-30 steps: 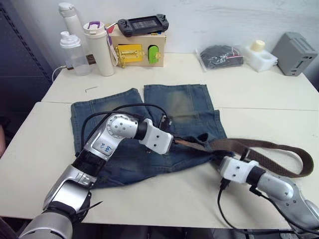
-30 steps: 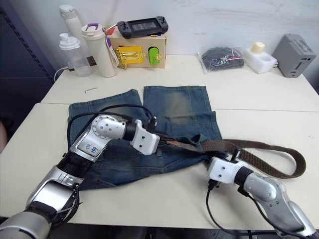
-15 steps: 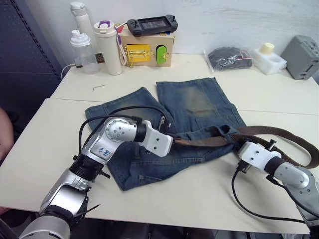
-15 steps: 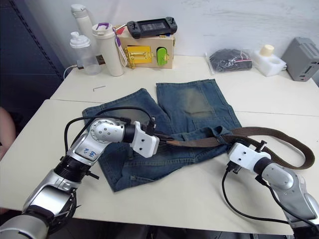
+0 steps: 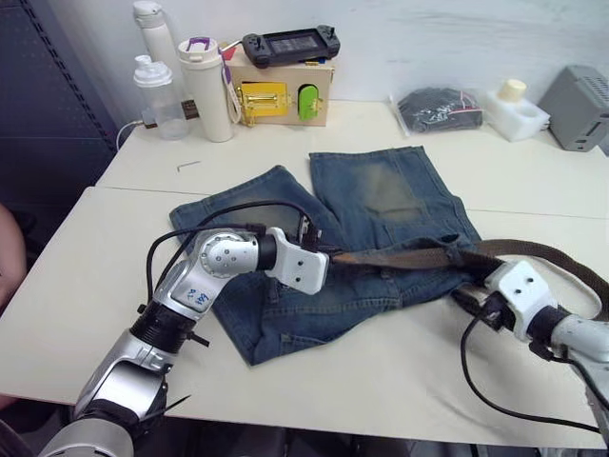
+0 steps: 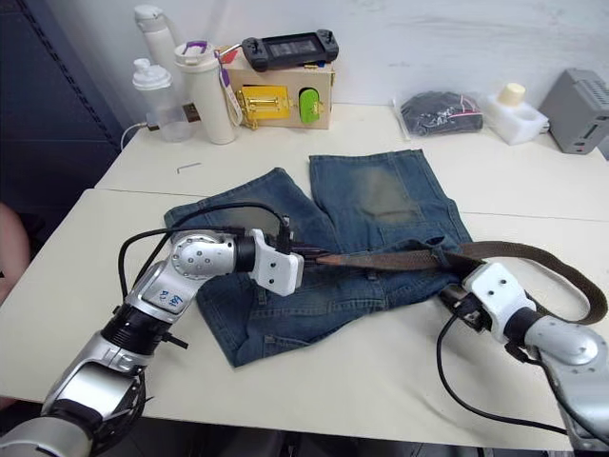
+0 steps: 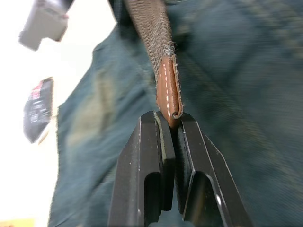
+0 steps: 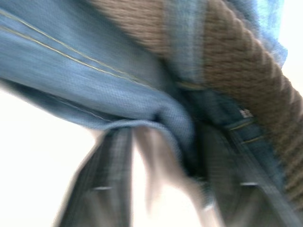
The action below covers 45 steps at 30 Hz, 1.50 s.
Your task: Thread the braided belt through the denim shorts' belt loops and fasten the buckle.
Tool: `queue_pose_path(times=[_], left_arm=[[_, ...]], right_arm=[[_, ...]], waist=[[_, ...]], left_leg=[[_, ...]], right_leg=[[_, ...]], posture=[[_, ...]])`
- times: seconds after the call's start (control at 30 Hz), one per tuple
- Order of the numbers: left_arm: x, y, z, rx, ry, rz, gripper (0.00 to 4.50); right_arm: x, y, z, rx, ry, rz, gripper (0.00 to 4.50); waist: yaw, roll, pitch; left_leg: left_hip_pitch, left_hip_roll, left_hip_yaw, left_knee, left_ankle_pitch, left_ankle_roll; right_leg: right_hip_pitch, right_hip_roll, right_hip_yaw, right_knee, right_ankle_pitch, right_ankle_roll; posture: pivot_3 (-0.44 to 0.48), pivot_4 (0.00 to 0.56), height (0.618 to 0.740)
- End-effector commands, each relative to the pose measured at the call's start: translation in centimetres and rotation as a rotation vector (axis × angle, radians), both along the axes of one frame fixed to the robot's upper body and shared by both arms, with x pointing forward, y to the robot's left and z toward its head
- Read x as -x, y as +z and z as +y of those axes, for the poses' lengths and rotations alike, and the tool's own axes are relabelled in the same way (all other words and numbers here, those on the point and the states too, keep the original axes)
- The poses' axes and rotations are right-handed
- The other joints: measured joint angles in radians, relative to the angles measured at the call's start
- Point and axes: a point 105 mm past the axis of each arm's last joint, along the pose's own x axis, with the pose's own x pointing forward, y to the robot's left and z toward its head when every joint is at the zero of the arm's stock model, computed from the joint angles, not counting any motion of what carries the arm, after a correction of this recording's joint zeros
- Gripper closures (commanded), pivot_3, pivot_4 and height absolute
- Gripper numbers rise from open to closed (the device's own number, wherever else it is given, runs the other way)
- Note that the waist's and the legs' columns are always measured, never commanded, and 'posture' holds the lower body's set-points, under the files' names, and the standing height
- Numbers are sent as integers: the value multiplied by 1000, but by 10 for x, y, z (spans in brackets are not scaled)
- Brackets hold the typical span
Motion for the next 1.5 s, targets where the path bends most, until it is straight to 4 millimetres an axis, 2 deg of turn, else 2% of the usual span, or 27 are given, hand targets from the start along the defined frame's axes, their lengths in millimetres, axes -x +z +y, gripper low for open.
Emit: queue_pose_path(times=[0.03,0.07,0.13,0.23,0.33,0.4,0.53,0.6,0.7,0.83,0.97,1.07,1.1,1.2,1.27,1.33,1.37,1.4,1.47,1.5], left_arm=[[-1,7,-4,40,0,-44,4500],[-1,6,-5,44,-5,-46,4500],[1,5,-8,55,-12,-51,4500],[3,6,-11,65,-27,-81,4500],[5,11,-16,88,-45,-126,4500],[5,12,-20,90,-54,-152,4500],[4,12,-24,80,-69,-213,4500],[3,10,-25,69,-68,-230,4500],[0,7,-24,52,-63,-236,4500],[-1,6,-23,46,-65,-245,4500],[-1,9,-23,48,-69,-255,4500],[0,13,-25,57,-85,-279,4500],[1,15,-26,61,-90,-286,4500],[5,17,-28,75,-109,-294,4500],[9,18,-28,90,-127,-306,4500],[11,16,-26,126,-125,-240,3666],[12,15,-24,170,-102,-163,3477],[12,14,-22,199,-88,-106,2909],[15,15,-10,305,-42,80,2186],[18,15,-2,359,-29,178,2186]], right_arm=[[6,50,7,-199,57,13,74],[9,62,13,-315,84,52,74],[18,70,29,-512,154,174,74],[27,59,51,-709,182,372,74],[21,61,76,-991,169,452,74],[15,59,87,-1124,114,493,74],[-3,40,91,-1337,-72,513,74],[-5,32,91,-1414,-136,515,74],[-9,34,86,-1514,-188,476,74],[-11,31,83,-1541,-227,472,74],[-15,28,77,-1575,-274,469,1070],[-17,27,77,-1583,-288,473,2476],[-17,27,77,-1589,-294,473,3148],[-19,26,77,-1606,-306,475,4440],[-20,27,76,-1619,-308,471,4480],[-22,27,74,-1631,-309,463,4500],[-23,29,71,-1634,-302,452,4500],[-24,30,69,-1636,-297,444,4500],[-28,36,58,-1627,-282,410,4500],[-30,38,53,-1617,-275,395,4500]], waist=[[-9,0,0],[-10,1,1],[-12,1,1],[-12,1,2],[-10,1,2],[-10,1,2],[-10,1,2],[-12,1,1],[-17,2,1],[-24,3,2],[-38,3,2],[-41,4,2],[-42,4,2],[-41,4,1],[-41,4,1],[-42,4,1],[-43,4,1],[-44,4,1],[-46,4,1],[-51,5,2]], left_leg=[[0,0,0,0,0,0],[0,0,0,0,0,0],[-1,0,0,0,0,0],[-1,1,-2,-1,0,0],[-2,1,-1,0,0,0],[-3,1,0,2,1,1],[-3,1,0,1,1,2],[-3,0,0,0,1,2],[-2,-1,-1,-1,1,3],[-1,-1,-1,-1,1,2],[-1,-2,-2,-1,1,2],[-1,-2,-2,-2,1,2],[-1,-2,-2,-2,1,2],[-1,-2,-2,-2,1,2],[-1,-2,-2,-2,1,2],[-1,-2,-2,-2,1,2],[-1,-2,-2,-2,1,2],[-1,-3,-2,-2,1,2],[-1,-3,-2,-2,1,2],[-1,-3,-2,-2,1,2]], right_leg=[[0,0,0,0,0,0],[0,0,-1,0,0,0],[0,-1,-1,-1,0,0],[1,0,-2,-3,0,0],[2,-1,-1,-5,0,0],[2,-2,0,-5,0,0],[2,-2,1,-7,0,0],[2,-1,1,-6,0,0],[2,-1,1,-4,0,0],[1,0,1,-2,0,0],[0,0,1,1,0,0],[-1,0,1,2,0,0],[-1,-1,1,3,0,0],[-1,-1,1,3,0,0],[-2,-1,2,4,0,0],[-2,-1,2,4,0,0],[-2,-1,2,4,0,0],[-3,-1,2,5,0,0],[-4,-1,2,6,0,0],[-4,-1,2,6,0,0]], posture=[[0,150,645],[0,150,645],[0,150,645],[0,150,645],[0,150,645],[0,150,645],[0,150,645],[0,150,645],[0,150,645],[0,150,645],[0,150,645],[0,150,645],[0,150,645],[0,150,645],[0,150,645],[0,150,645],[0,150,645],[0,150,645],[0,150,645],[0,150,645]])
